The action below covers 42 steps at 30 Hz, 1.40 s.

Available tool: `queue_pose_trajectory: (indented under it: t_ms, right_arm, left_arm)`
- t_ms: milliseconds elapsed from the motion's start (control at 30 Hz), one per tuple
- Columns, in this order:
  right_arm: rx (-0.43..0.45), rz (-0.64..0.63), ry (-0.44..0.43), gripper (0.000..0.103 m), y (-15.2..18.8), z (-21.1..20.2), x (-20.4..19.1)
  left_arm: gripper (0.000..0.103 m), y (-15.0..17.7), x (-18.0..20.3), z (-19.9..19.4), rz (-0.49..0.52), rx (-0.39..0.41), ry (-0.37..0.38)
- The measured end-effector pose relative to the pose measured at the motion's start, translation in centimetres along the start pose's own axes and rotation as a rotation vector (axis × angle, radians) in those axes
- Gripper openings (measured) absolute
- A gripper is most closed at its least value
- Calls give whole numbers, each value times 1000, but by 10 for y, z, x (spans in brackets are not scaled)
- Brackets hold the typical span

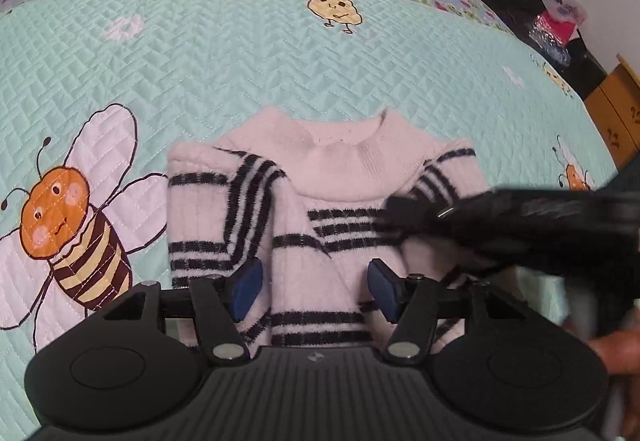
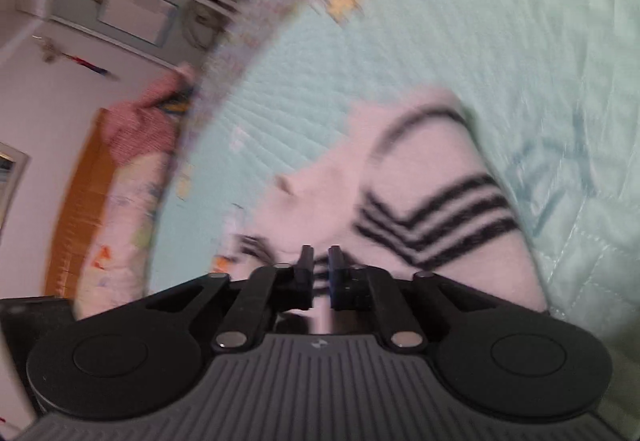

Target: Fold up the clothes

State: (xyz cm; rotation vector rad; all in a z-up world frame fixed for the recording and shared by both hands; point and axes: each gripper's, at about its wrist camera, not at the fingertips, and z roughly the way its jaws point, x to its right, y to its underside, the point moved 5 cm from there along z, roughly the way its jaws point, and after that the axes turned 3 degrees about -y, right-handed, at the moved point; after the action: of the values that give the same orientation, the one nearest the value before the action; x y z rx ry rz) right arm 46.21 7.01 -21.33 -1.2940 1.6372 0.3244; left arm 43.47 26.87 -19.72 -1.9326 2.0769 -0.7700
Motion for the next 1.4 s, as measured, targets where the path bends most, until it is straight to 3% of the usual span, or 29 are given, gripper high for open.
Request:
queue_pose_trajectory:
  t_ms: [133, 200, 267, 333, 500, 567, 633, 667, 933, 1100, 1233, 1400]
  right_arm:
    - [94, -120, 22, 32, 6, -38, -22]
    - [50, -122, 102, 39, 12, -30, -11]
    - [-37, -132, 174, 34, 20, -9, 6]
    - [-28, -136, 169, 35, 17, -7, 4]
    - [94, -138, 106, 37, 17, -46, -19]
    - [107, -163, 118, 44, 23, -53, -21]
    - [33, -155, 170, 48, 31, -40, -6]
    - [-17, -144, 204, 45, 35, -29, 5]
    - [88, -194, 152, 48, 32, -61, -26]
    - [-37, -190, 230, 48, 39, -27, -2]
    - [2, -195, 208, 49, 34, -35, -11]
    - [88, -189, 166, 52, 46, -75, -31]
  left_arm:
    - [64, 1, 4, 1, 34, 1, -15]
    - [64, 2, 6, 2, 45, 1, -21]
    - [64, 2, 7, 2, 49, -1, -27]
    - [64, 2, 8, 2, 58, 0, -34]
    - [66, 2, 9, 2, 65, -2, -40]
    - [66, 2, 9, 3, 61, -2, -40]
    - [66, 2, 9, 3, 63, -2, -44]
    - [66, 2, 10, 3, 64, -2, -47]
    - [69, 1, 14, 6, 78, -10, -65]
    - [69, -1, 14, 7, 76, -20, -72]
    - [70, -1, 14, 7, 77, -20, -68]
    - [72, 0, 15, 7, 81, -20, -71]
